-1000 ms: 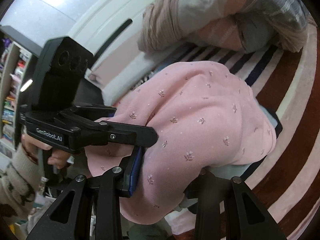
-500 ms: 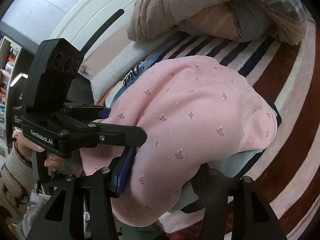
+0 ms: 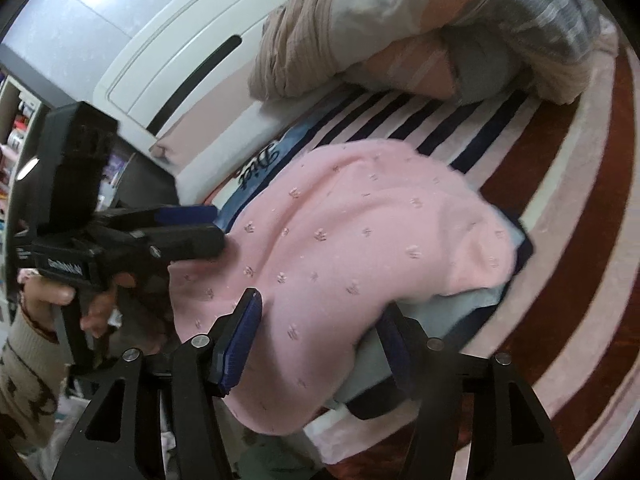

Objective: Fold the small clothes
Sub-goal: 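Carry the pink shirt bundle in the left tool toward the duvet, then lower the pink shirt onto the clothes pile and open the left tool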

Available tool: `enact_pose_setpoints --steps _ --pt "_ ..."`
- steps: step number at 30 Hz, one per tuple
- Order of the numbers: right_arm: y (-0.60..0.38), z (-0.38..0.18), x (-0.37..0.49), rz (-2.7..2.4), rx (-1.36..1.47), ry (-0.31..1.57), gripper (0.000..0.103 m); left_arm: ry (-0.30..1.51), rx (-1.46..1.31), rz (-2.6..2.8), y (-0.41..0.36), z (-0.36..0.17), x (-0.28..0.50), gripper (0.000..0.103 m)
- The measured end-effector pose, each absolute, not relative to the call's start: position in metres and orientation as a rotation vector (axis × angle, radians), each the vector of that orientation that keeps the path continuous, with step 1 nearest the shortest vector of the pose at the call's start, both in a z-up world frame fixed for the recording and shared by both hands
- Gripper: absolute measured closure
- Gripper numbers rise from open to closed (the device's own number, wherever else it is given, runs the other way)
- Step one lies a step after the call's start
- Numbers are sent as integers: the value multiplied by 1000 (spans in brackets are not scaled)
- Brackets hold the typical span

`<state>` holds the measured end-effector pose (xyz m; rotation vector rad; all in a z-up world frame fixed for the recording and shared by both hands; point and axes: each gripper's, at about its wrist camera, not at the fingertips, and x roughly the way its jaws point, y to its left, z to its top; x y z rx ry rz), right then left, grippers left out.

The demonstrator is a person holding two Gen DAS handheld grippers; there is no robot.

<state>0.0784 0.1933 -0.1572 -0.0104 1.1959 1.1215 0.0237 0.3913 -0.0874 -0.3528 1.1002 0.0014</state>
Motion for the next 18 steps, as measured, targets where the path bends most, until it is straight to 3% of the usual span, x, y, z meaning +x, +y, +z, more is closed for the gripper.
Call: enact_pose_setpoints --steps 9,14,15,17,18 --pt "119 -109 47 955 -48 941 42 827 -183 103 320 -33 -7 16" --pt "63 -87 15 834 -93 779 37 618 -135 181 262 -20 -37 1" --pt "49 -84 6 800 -114 730 35 564 -112 197 247 -22 -44 1" --pt "23 -83 -10 739 -150 641 17 501 -78 230 224 -32 -55 1" --pt "10 -84 -18 709 -163 596 14 479 -70 230 217 -37 -57 1"
